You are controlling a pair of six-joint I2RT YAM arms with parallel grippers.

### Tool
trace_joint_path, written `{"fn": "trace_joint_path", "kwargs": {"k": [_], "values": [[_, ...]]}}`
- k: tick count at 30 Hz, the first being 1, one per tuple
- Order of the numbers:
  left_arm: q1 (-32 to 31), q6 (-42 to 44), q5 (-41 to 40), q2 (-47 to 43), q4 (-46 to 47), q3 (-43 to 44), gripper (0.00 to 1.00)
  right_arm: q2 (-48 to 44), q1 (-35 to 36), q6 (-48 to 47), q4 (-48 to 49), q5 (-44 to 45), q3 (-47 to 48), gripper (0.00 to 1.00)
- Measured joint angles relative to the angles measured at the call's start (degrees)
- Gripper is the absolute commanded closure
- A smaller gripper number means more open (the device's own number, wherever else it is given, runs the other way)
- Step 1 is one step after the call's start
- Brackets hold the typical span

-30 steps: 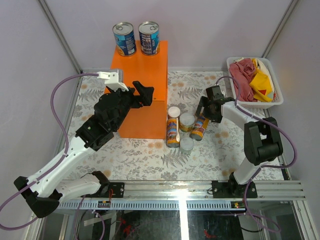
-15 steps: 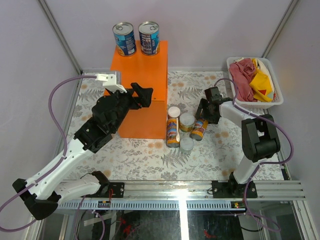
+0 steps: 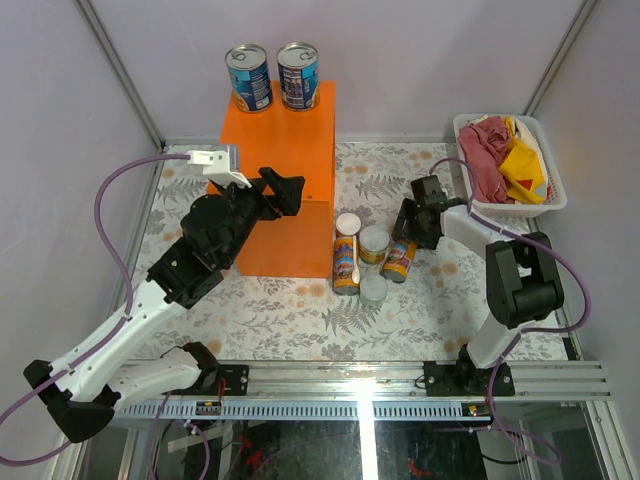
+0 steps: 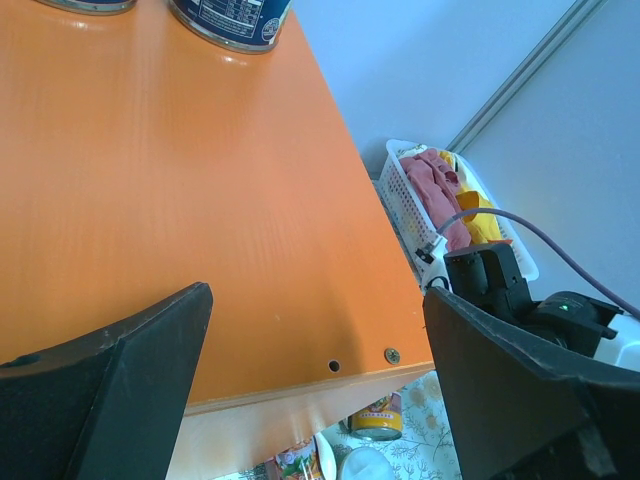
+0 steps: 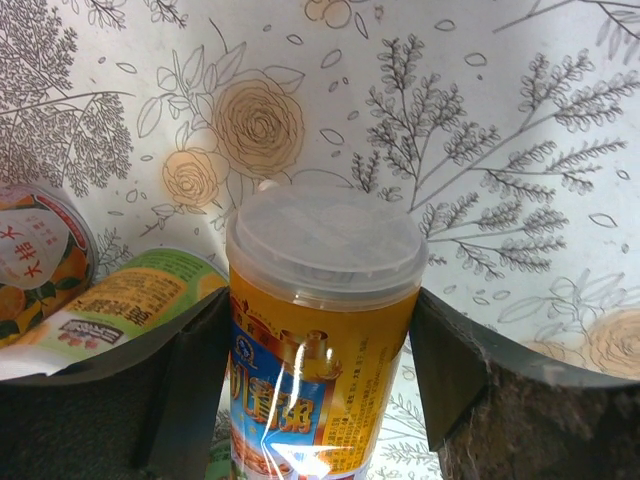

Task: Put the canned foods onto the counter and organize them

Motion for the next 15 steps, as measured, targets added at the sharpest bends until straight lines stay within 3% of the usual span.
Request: {"fn": "trace_joint_path", "kwargs": {"k": [15], "values": [[0.0,-0.1,0.4,-1.1,0.2,-0.9,0.13,-12.1,0.0,-3.0,-4.8,4.3,-0.6,1.0]]}}
